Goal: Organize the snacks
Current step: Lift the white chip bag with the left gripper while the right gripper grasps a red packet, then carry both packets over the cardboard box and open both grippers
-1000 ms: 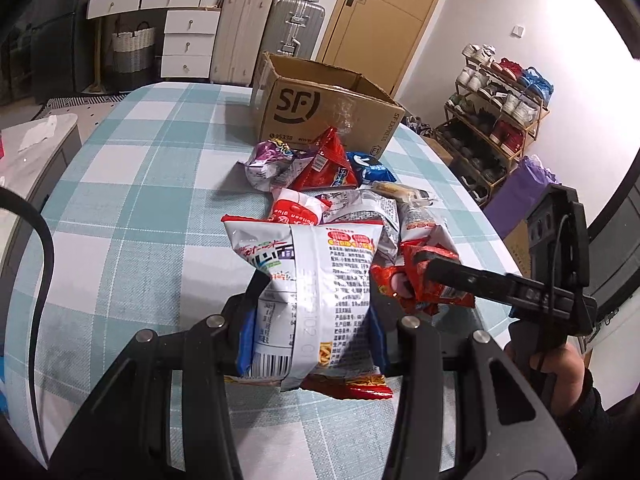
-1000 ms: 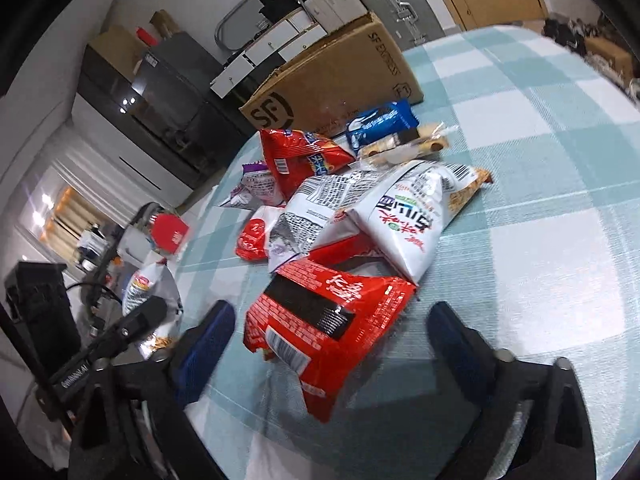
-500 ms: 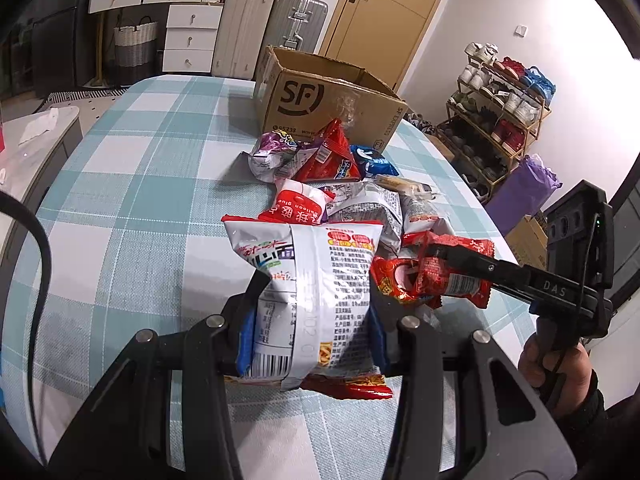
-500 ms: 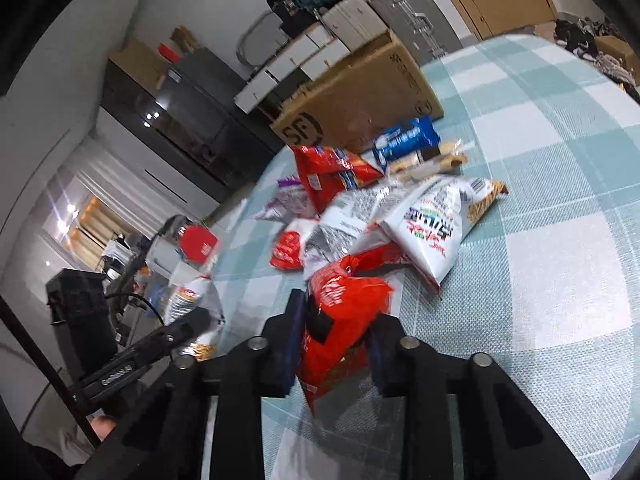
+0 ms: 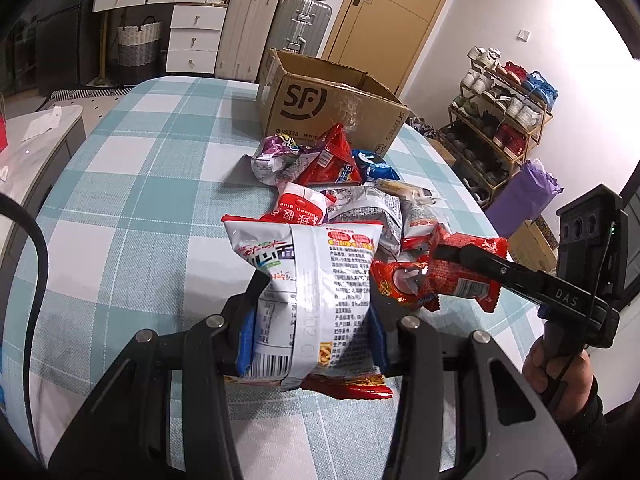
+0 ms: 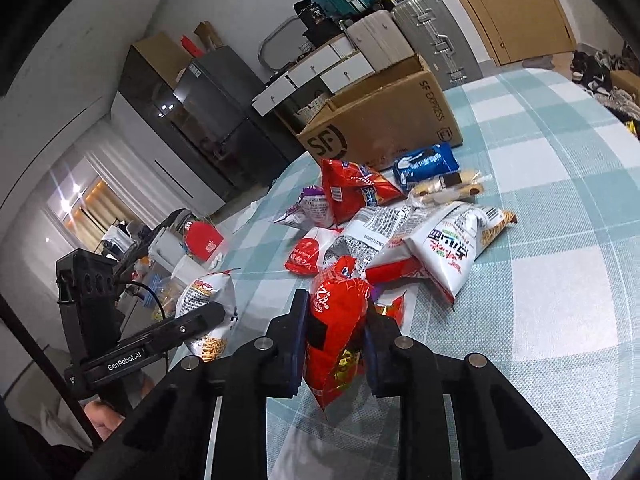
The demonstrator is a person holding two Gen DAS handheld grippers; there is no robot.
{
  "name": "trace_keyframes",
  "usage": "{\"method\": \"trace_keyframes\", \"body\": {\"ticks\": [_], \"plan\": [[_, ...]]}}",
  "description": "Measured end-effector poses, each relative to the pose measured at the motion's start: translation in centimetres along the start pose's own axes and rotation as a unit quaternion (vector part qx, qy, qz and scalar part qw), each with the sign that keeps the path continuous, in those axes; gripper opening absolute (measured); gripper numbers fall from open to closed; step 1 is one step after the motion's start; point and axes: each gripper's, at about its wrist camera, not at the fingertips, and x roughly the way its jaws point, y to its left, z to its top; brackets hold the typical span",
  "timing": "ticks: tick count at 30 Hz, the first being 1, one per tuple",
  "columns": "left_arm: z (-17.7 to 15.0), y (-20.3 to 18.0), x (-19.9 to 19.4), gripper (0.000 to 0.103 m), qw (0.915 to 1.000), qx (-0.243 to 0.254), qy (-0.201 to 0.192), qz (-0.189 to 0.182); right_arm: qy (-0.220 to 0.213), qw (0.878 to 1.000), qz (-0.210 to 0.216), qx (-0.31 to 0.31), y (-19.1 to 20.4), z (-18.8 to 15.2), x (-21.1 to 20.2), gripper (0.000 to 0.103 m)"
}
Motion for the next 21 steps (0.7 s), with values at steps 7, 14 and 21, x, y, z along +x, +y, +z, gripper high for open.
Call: {"method": "trace_keyframes", "body": {"ticks": [7,14,21], "plan": [[0.4,0.0,-0.6,0.041,1.0,-0.004,-0.005,0.0,-0.018,1.0,0.009,-0.005,0.3,0.3,-1.2,0.024],[1.7,-0.5,-1.7,0.041,0.9999,-0.001,-0.012,-0.011,-0.04,0.998,0.016,-0.034,2.3,1.1,-2.8,0.023],[4.4,-0.6,-3.0,0.041,0.9991,-0.005,-0.004,-0.041,-0.062,0.996,0.032,-0.048,4.4,3.2,-5.1,0.023]]}}
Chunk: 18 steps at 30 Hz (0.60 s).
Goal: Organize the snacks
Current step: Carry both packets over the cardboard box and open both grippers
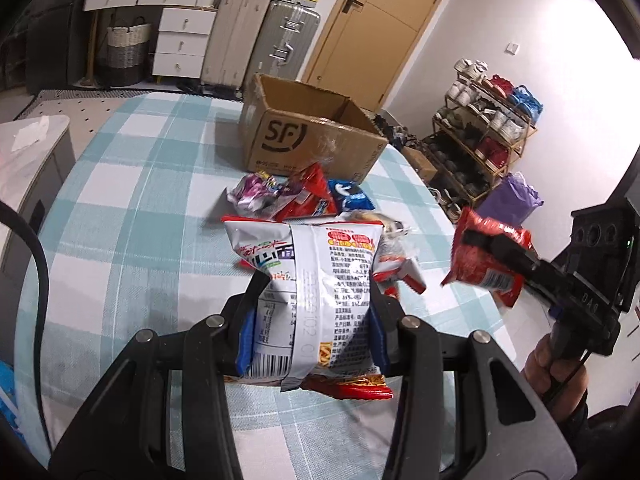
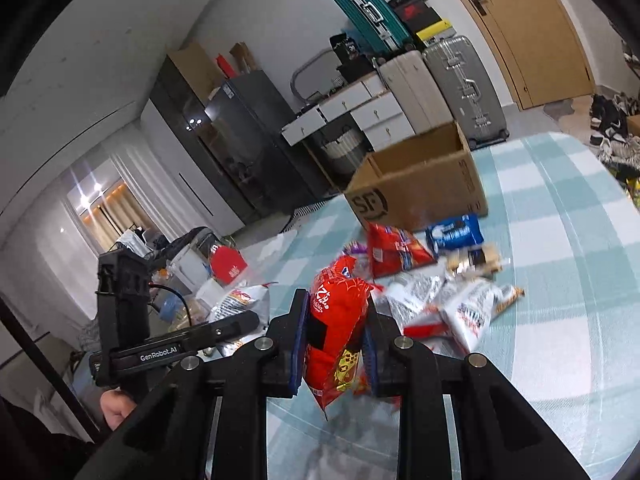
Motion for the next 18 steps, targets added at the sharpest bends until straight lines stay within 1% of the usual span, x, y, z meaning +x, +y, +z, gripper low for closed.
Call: {"method": "trace_keyframes", "body": {"ticks": [2,4,13,16,18], "plan": [[0.9,-0.3,-0.4,0.041,1.0,0.004,-0.002,-0.007,-0.006,1.0,0.005,-0.001,0.4,1.1,-0.6,0.023],[2.0,-0.6,-1.0,0.041,0.9997,0.002,-0.001,-0.026,-0.013,1.0,0.011,-0.004,0.8,2.2,-1.2,0.023],[7.9,-3.8,-4.3,0.041,0.9978,0.039,-0.036,-0.038,-0.034,0.999,0.035,-0.003,1.8,8.0,-1.9,0.023],[10.6,-4.5,-4.5,0.041,0.9976,0.036,-0.031,-0.05,-0.044,0.998,0.036,-0.015,2.5,10.2,-1.9,0.023],[12.5,-5.1,-4.5,0.041,0.998,0.036,-0.033,-0.04,-0.051,0.998,0.03,-0.029,3.4,11.7,-2.1,0.023]]}}
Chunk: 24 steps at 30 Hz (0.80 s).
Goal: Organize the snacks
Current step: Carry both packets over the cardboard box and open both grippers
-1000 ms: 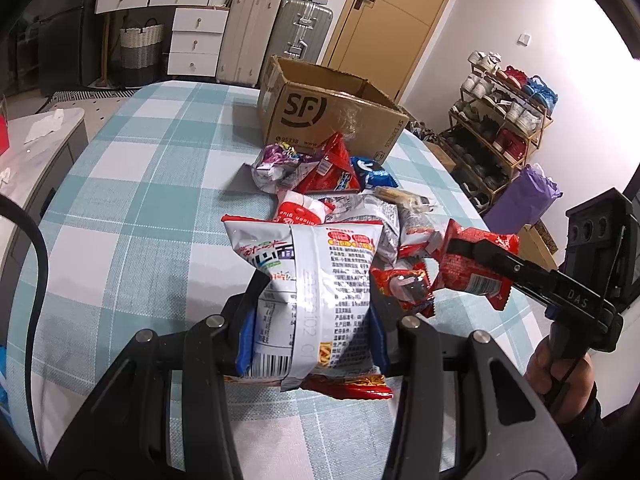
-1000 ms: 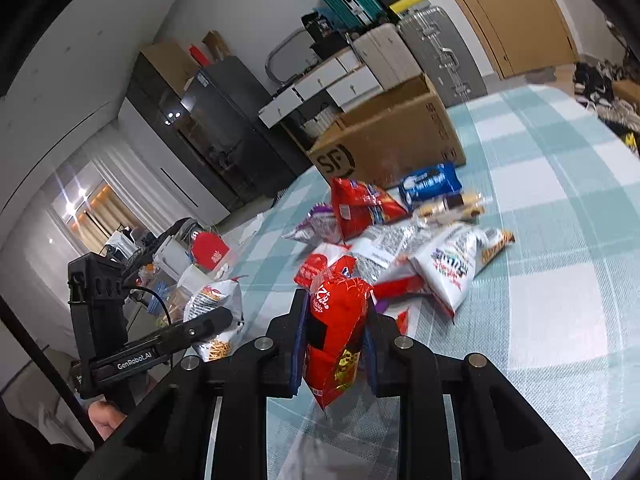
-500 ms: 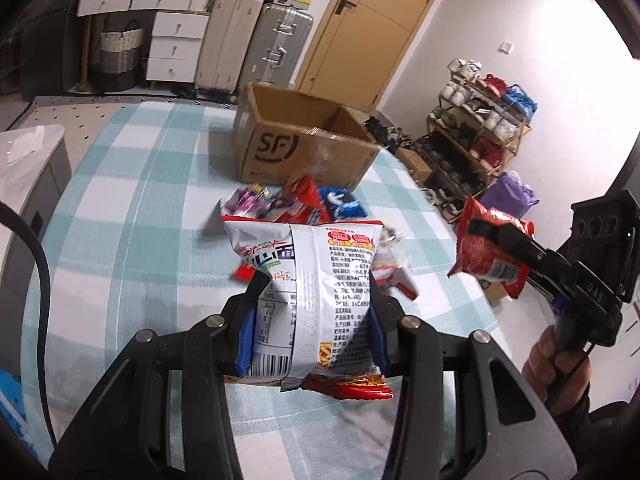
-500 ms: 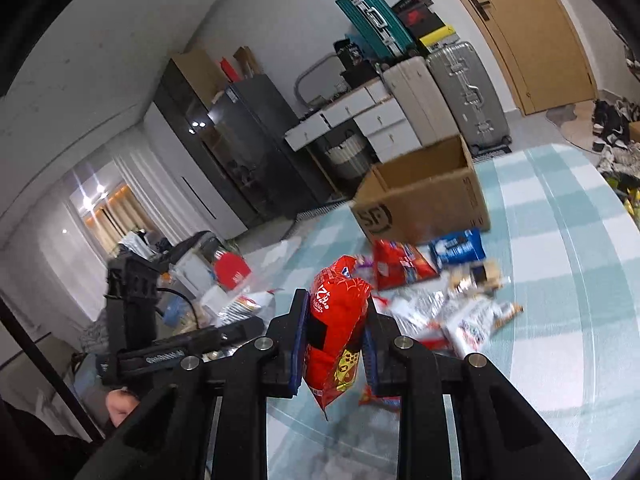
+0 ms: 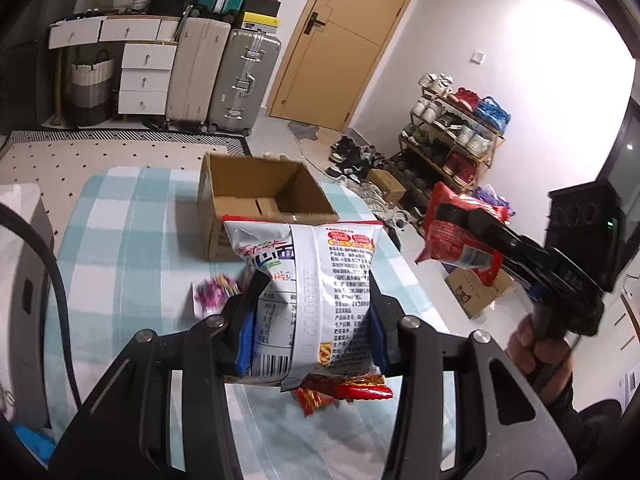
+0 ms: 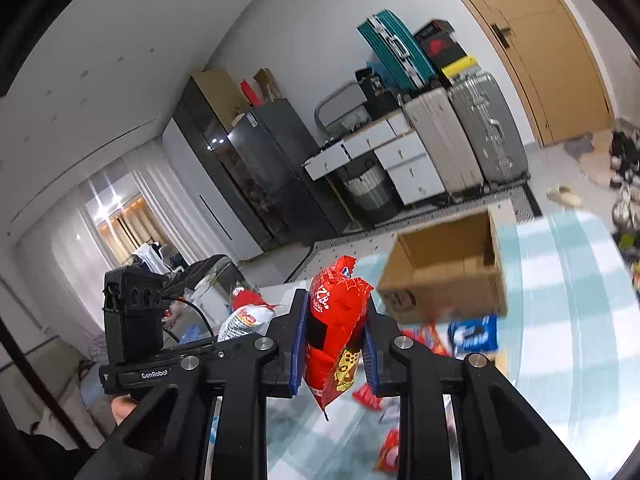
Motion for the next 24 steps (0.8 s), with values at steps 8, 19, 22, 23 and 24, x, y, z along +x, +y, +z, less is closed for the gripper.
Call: {"method": "trace_keyframes", "body": {"ticks": [8,19,22,23,24], "plan": [[8.1,-2.0,1.2,0.041,0.9991,0.021,-0.017,0.033,-0.011,1.0,-0.004,-0.004,0.2,5.9,2.3,0.023],[16.1,-1.7,11.0,0.041,0.9947,0.025,0.002,0.1,0.01,0.999,-0.05,-0.015,-3.3,10.8,9.3,0.023],[16.8,-1.0,14.2,0.041,0.9931,0.018,0.016,0.115,0.024,0.998,-0.062,-0.02,-4.8,11.2,11.8,0.023],[16.9,-0.6,15.5,0.041,0.9928,0.017,0.021,0.117,0.031,0.997,-0.066,-0.017,-5.5,11.4,12.9,0.023],[17.2,-0.5,16.7,0.041,0.9927,0.019,0.025,0.117,0.035,0.997,-0.069,-0.015,-6.1,11.4,13.6,0.023]]}}
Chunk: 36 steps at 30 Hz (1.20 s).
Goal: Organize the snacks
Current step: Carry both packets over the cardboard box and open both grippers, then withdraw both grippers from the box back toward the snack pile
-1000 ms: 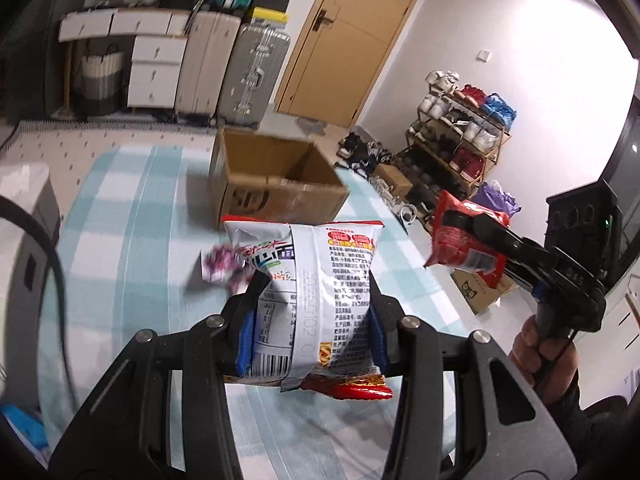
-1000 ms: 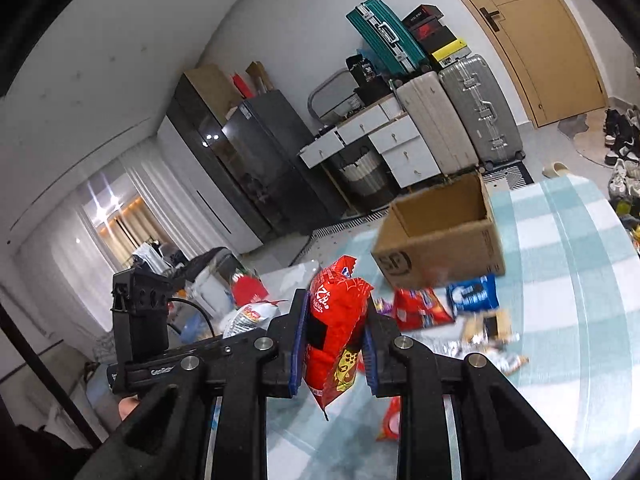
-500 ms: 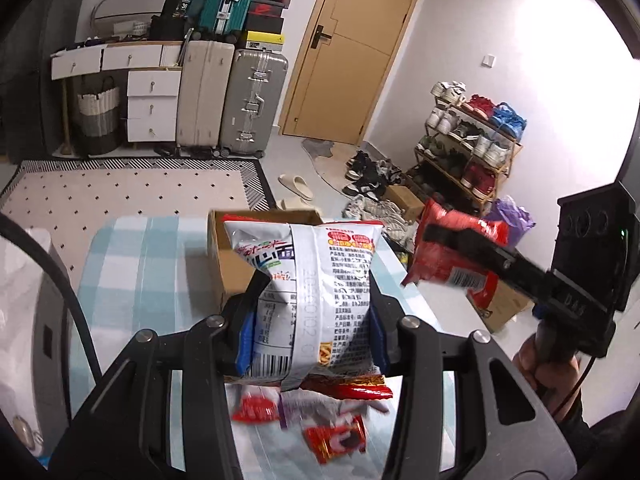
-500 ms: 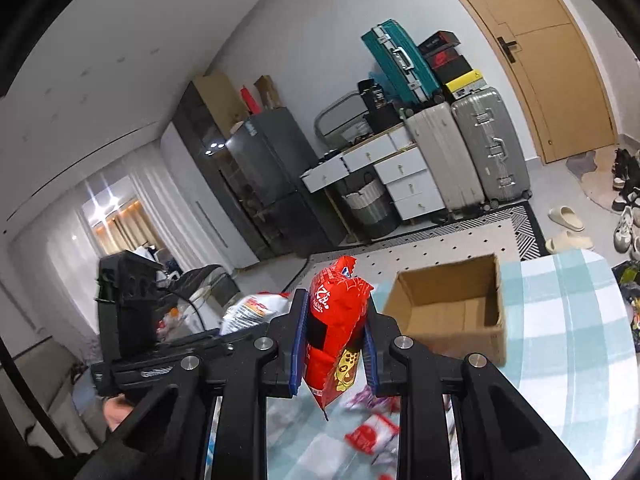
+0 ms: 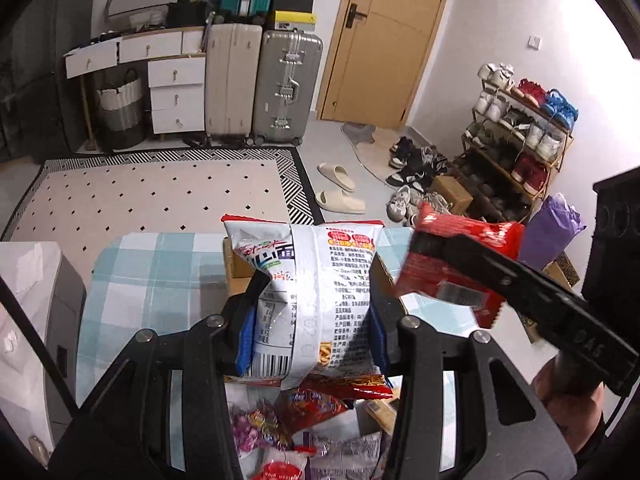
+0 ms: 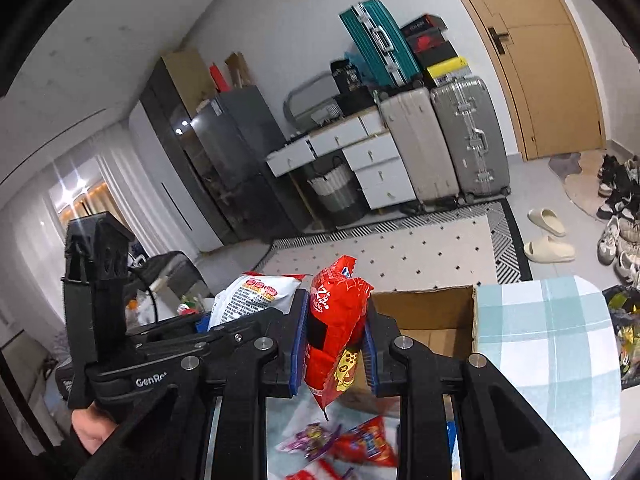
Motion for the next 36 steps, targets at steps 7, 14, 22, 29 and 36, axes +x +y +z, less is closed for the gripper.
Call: {"method": "trace_keyframes", "body": {"ticks": [7,14,22,29,36], "plan": [[1.1,0.7,8.2,0.041,0.9992,-0.017,0.031,0.018,0.03,0.999,-0.021,0.005,-3.3,-0.3,5.5,0.023],[0.3,1.9,15.8,0.041,0.9963,-0.016,0.081,0.025,0.059,0.997,-0.044,0.006,-6.7,-1.6,9.7,0.023],[-0.2,3.2,20.6,0.041,0.9929,-0.037,0.111,0.02,0.084,0.995,-0.055,0.012,-9.1,-2.9,12.2,0.024],[-1.3,4.4,23.2,0.045,0.9864,-0.044,0.146,0.062,0.113,0.991,-0.065,0.015,-9.7,-4.0,13.9,0.039],[-2.8,4.8,17.5,0.081,0.9936,-0.036,0.085,0.065,0.063,0.995,-0.08,-0.012,-8.2,-3.5,10.1,0.052]]}}
